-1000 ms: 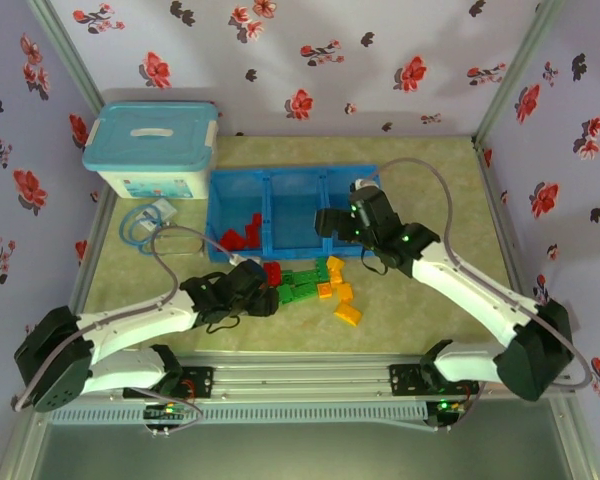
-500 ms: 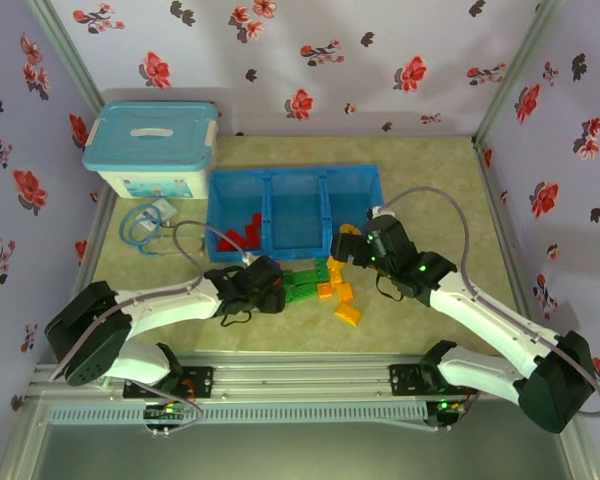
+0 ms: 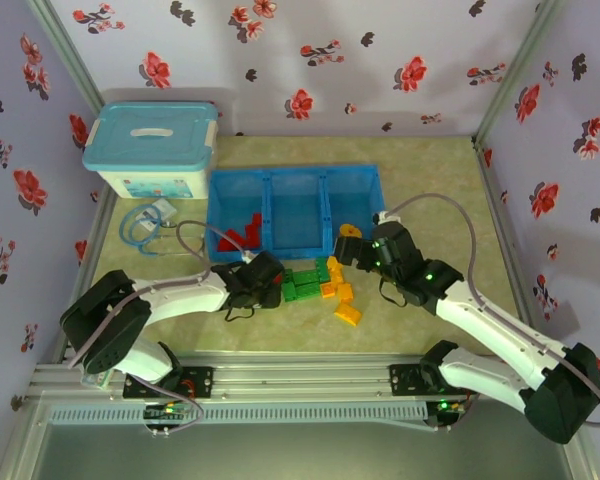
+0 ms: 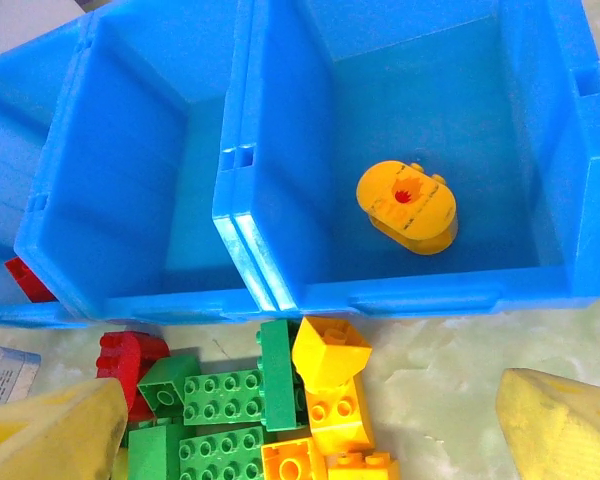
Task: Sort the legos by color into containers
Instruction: Pick up the lego from the middle-left of the table, then place the lego in the container.
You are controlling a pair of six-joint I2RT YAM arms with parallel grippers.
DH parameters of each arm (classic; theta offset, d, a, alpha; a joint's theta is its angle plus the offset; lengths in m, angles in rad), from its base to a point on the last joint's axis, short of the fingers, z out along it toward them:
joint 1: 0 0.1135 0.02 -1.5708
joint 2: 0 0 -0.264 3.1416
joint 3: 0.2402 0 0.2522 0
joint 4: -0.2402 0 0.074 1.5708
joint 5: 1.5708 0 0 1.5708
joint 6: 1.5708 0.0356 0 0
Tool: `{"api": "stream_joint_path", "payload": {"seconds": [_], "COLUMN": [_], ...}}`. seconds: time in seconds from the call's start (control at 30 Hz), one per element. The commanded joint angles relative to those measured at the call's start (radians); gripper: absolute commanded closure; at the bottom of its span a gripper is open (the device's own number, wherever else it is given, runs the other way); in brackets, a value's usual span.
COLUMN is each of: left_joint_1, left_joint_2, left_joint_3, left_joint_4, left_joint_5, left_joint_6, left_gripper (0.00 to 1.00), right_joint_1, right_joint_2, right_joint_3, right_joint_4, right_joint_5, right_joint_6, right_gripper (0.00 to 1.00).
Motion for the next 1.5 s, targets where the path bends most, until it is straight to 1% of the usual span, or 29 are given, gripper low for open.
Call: {"api": "stream_joint_path", "payload": {"seconds": [0.0, 0.1, 0.2, 0.33, 0.43, 0.53, 0.6, 0.77, 0.9, 1.03, 1.07, 1.1, 1.13, 1.17, 1.2, 1.23, 1.3, 1.37, 1.47], "left_joint_1": [0.001, -0.016, -0.054, -0.069, -0.057, 0.004, 0.048, 0.141, 0.174, 0.192, 0.195, 0.197, 0.196, 0.193, 0.187, 0.181, 0.174, 0.166, 0.150], "left_joint_2": [0.002, -0.053, -0.149, -0.295, -0.340, -0.283, -0.212, -0.008, 0.156, 0.257, 0.270, 0.278, 0.278, 0.269, 0.254, 0.235, 0.169, 0.096, -0.040], "left_joint_3": [-0.008, -0.019, -0.027, 0.014, 0.117, 0.244, 0.329, 0.506, 0.640, 0.713, 0.723, 0.731, 0.736, 0.743, 0.752, 0.756, 0.753, 0.730, 0.641], "left_joint_4": [-0.005, -0.052, -0.125, -0.230, -0.282, -0.277, -0.252, -0.198, -0.211, -0.231, -0.237, -0.241, -0.241, -0.242, -0.254, -0.263, -0.275, -0.278, -0.237], "left_joint_5": [0.016, 0.000, -0.056, -0.123, -0.184, -0.178, -0.145, -0.055, -0.025, -0.011, -0.009, -0.007, -0.002, 0.009, -0.002, -0.016, -0.031, -0.035, -0.044], "left_joint_6": [-0.023, -0.043, -0.080, -0.078, 0.001, 0.095, 0.154, 0.236, 0.289, 0.311, 0.314, 0.320, 0.330, 0.353, 0.367, 0.375, 0.380, 0.375, 0.370], "left_gripper": [0.69, 0.80, 0.85, 0.87, 0.87, 0.86, 0.86, 0.85, 0.84, 0.83, 0.81, 0.72, 0.51, 0.28, 0.20, 0.18, 0.16, 0.17, 0.20], "right_joint_1": [0.004, 0.003, 0.004, 0.004, 0.007, 0.020, 0.041, 0.106, 0.147, 0.167, 0.171, 0.174, 0.177, 0.179, 0.183, 0.187, 0.197, 0.210, 0.247], "right_joint_2": [-0.016, -0.014, -0.009, -0.004, 0.008, 0.022, 0.021, -0.007, -0.041, -0.077, -0.085, -0.094, -0.099, -0.102, -0.104, -0.103, -0.093, -0.075, -0.033], "right_joint_3": [-0.025, -0.030, -0.037, -0.054, -0.083, -0.102, -0.107, -0.126, -0.149, -0.160, -0.161, -0.161, -0.160, -0.159, -0.155, -0.151, -0.133, -0.111, -0.067], "right_joint_4": [0.023, 0.032, 0.041, 0.061, 0.097, 0.117, 0.113, 0.086, 0.063, 0.039, 0.035, 0.028, 0.025, 0.025, 0.022, 0.020, 0.008, -0.005, -0.027], "right_joint_5": [0.029, 0.026, 0.026, 0.022, 0.004, -0.006, -0.002, 0.036, 0.069, 0.089, 0.091, 0.094, 0.097, 0.096, 0.096, 0.096, 0.098, 0.105, 0.122], "right_joint_6": [0.025, 0.030, 0.032, 0.042, 0.064, 0.086, 0.099, 0.128, 0.151, 0.160, 0.161, 0.159, 0.156, 0.151, 0.142, 0.136, 0.121, 0.109, 0.082], "right_gripper": [0.05, 0.06, 0.06, 0.07, 0.07, 0.07, 0.08, 0.08, 0.08, 0.09, 0.09, 0.09, 0.09, 0.09, 0.09, 0.09, 0.09, 0.09, 0.10]}}
